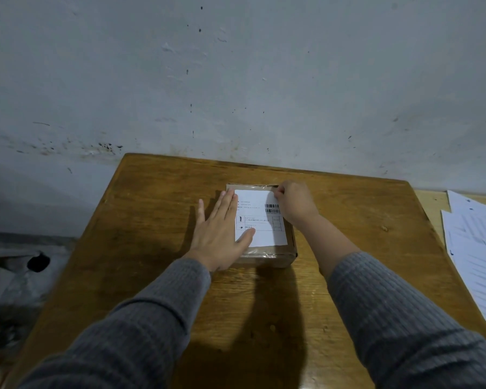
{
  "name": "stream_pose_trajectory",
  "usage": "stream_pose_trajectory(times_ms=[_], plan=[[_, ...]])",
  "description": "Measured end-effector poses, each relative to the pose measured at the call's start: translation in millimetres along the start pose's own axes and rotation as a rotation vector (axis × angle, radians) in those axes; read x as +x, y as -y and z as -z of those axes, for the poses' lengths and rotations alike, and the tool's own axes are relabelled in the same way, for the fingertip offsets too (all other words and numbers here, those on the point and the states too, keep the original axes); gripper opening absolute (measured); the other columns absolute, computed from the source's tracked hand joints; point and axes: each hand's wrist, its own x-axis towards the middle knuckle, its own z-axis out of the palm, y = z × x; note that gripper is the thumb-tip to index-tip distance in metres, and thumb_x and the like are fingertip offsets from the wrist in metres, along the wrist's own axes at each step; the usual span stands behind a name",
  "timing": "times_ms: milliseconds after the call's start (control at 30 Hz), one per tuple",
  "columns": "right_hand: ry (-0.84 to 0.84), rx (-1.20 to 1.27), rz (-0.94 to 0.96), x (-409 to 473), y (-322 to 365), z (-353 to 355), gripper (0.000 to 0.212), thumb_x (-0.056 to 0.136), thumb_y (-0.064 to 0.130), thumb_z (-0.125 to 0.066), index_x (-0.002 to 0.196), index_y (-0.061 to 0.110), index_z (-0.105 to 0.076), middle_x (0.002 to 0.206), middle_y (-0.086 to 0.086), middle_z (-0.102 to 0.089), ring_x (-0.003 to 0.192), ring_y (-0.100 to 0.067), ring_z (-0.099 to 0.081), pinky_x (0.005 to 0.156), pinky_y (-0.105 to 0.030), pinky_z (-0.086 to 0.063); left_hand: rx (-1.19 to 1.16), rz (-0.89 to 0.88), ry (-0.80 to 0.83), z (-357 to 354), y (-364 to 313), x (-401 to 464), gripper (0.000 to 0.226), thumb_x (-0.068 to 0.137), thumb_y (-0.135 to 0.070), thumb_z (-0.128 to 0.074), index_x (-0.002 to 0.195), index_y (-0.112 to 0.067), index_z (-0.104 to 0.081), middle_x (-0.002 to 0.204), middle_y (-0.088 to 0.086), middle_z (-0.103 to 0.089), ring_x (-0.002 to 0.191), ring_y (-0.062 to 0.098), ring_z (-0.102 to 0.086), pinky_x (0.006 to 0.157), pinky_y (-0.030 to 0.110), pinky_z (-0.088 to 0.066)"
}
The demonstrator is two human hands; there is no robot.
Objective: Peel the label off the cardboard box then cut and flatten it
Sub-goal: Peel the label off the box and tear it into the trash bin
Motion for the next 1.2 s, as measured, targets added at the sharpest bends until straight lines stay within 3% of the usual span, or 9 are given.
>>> stream_pose_trajectory(times_ms=[133, 267, 433, 700, 800, 867, 967, 1067, 1200], plan=[[-0.163, 0.215, 0.007, -5, -7, -1, 0.009, 0.089, 0.012, -0.059, 0.095, 0.010, -0.065, 0.093, -0.005, -0.066, 0.081, -0.017, -0.058, 0.067, -0.028, -0.046, -0.004, 0.001, 0.006, 0, 0, 1, 0.083, 0.092, -0.063, -0.022, 0.152, -0.015, 0.008, 0.160, -0.002, 0.014, 0.145, 0.011, 0.015, 0.114, 0.050, 0.017], [-0.176, 0.220, 0.067, -6, -6, -3, 0.014, 0.086, 0.005, -0.060, 0.094, 0.010, -0.071, 0.093, -0.005, -0.070, 0.083, -0.017, -0.062, 0.073, -0.030, -0.052, -0.008, 0.005, 0.018, 2, -1, 0, 0.083, 0.092, -0.063, -0.023, 0.152, -0.015, 0.009, 0.160, -0.002, 0.015, 0.145, 0.011, 0.016, 0.115, 0.051, 0.015], [-0.069, 0.231, -0.025, -4, 3, 2, 0.016, 0.091, 0.009, -0.054, 0.089, 0.012, -0.070, 0.094, -0.005, -0.069, 0.078, -0.015, -0.060, 0.063, -0.026, -0.047, 0.033, 0.007, 0.019, 1, -1, 1, 0.083, 0.091, -0.065, -0.019, 0.152, -0.015, 0.009, 0.160, -0.002, 0.015, 0.145, 0.012, 0.016, 0.115, 0.051, 0.014], [0.109, 0.546, -0.210, -12, 12, 37, 0.009, 0.088, 0.010, -0.060, 0.087, 0.004, -0.067, 0.100, -0.001, -0.066, 0.084, -0.011, -0.056, 0.072, -0.026, -0.046, 0.041, 0.011, 0.044, 5, -2, -1, 0.084, 0.092, -0.065, -0.019, 0.151, -0.014, 0.012, 0.159, 0.000, 0.017, 0.145, 0.013, 0.017, 0.114, 0.051, 0.016], [0.089, 0.526, -0.167, -18, 11, 37, 0.014, 0.089, 0.009, -0.059, 0.079, 0.017, -0.064, 0.096, 0.000, -0.065, 0.077, -0.011, -0.057, 0.058, -0.021, -0.043, 0.024, 0.005, 0.043, 5, -2, -1, 0.083, 0.092, -0.064, -0.020, 0.151, -0.015, 0.012, 0.159, -0.001, 0.018, 0.145, 0.012, 0.017, 0.115, 0.052, 0.015], [0.077, 0.410, -0.056, -21, 10, 32, 0.019, 0.093, 0.012, -0.054, 0.087, 0.022, -0.068, 0.105, -0.001, -0.066, 0.074, -0.012, -0.059, 0.054, -0.019, -0.043, 0.023, 0.004, 0.043, 5, -2, -1, 0.083, 0.092, -0.064, -0.020, 0.151, -0.015, 0.012, 0.159, -0.002, 0.018, 0.145, 0.012, 0.017, 0.115, 0.051, 0.015], [0.060, 0.220, 0.082, -24, 7, 23, 0.019, 0.091, 0.019, -0.057, 0.105, 0.021, -0.070, 0.108, -0.003, -0.069, 0.095, -0.022, -0.063, 0.069, -0.027, -0.053, 0.020, -0.002, 0.041, 5, -2, -1, 0.083, 0.092, -0.064, -0.020, 0.151, -0.015, 0.012, 0.159, -0.002, 0.017, 0.145, 0.012, 0.017, 0.115, 0.052, 0.014], [-0.021, 0.133, 0.136, -22, 6, 15, 0.022, 0.084, 0.023, -0.067, 0.105, 0.018, -0.071, 0.103, -0.002, -0.072, 0.108, -0.023, -0.057, 0.097, -0.041, -0.045, 0.013, -0.003, 0.034, 5, -1, -1, 0.083, 0.092, -0.064, -0.020, 0.151, -0.016, 0.012, 0.159, -0.002, 0.016, 0.145, 0.012, 0.017, 0.115, 0.052, 0.014], [-0.062, 0.136, 0.137, -18, 7, 12, 0.015, 0.085, 0.019, -0.066, 0.097, 0.014, -0.074, 0.099, -0.003, -0.073, 0.100, -0.020, -0.060, 0.090, -0.032, -0.049, -0.008, -0.001, 0.084, 9, -1, 0, 0.099, 0.083, -0.078, -0.023, 0.151, -0.016, 0.013, 0.159, -0.002, 0.016, 0.144, 0.011, 0.019, 0.115, 0.052, 0.015]])
